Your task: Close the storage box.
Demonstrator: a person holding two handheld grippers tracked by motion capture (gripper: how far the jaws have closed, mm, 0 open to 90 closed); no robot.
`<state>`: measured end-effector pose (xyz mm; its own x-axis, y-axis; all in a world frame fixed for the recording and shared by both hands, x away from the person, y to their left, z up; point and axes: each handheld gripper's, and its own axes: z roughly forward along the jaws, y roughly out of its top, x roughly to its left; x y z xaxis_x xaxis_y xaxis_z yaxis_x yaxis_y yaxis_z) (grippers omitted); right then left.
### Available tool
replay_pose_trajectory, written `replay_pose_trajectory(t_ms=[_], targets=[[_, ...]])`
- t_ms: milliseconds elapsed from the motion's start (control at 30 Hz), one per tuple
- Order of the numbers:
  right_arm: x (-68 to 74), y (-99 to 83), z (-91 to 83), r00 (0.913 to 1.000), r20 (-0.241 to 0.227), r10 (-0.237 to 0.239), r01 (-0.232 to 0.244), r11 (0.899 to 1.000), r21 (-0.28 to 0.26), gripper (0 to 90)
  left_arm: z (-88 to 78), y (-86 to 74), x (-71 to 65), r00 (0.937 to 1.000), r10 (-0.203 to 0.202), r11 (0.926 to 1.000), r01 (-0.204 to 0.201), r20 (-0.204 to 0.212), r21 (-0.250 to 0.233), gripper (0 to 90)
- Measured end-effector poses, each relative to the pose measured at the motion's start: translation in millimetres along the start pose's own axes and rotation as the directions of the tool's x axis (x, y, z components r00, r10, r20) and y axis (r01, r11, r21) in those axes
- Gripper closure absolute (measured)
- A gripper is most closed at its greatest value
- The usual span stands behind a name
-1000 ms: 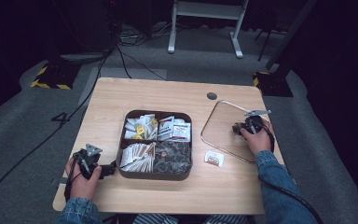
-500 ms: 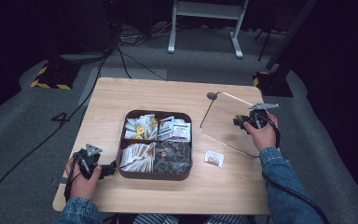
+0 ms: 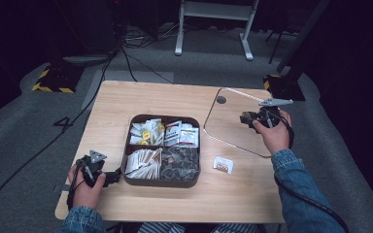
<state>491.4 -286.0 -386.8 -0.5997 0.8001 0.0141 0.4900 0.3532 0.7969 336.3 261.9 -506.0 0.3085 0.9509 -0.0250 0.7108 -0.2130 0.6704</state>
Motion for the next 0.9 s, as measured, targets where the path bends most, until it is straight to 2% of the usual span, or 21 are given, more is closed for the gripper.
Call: replay_pose_trajectory(t_ms=[400, 567, 900], targets=[[40.3, 21.3, -2.8, 0.9970, -0.062, -0.046, 0.046, 0.999, -0.001, 58.8, 0.0, 0.0, 0.0, 1.0000, 0.001, 1.0000, -0.001, 0.002, 0.000, 4.2], [62.5, 30.8, -0.9, 0.9913, -0.100, -0.085, 0.085, 0.996, -0.002, 58.8, -0.1, 0.0, 0.0, 1.0000, 0.002, 1.0000, -0.002, 0.002, 0.001, 4.2], [106.7, 44.9, 11.0, 0.9752, -0.183, -0.125, 0.127, 0.992, -0.005, 58.8, 0.0, 0.0, 0.0, 1.0000, 0.001, 1.0000, -0.001, 0.002, 0.000, 4.2]])
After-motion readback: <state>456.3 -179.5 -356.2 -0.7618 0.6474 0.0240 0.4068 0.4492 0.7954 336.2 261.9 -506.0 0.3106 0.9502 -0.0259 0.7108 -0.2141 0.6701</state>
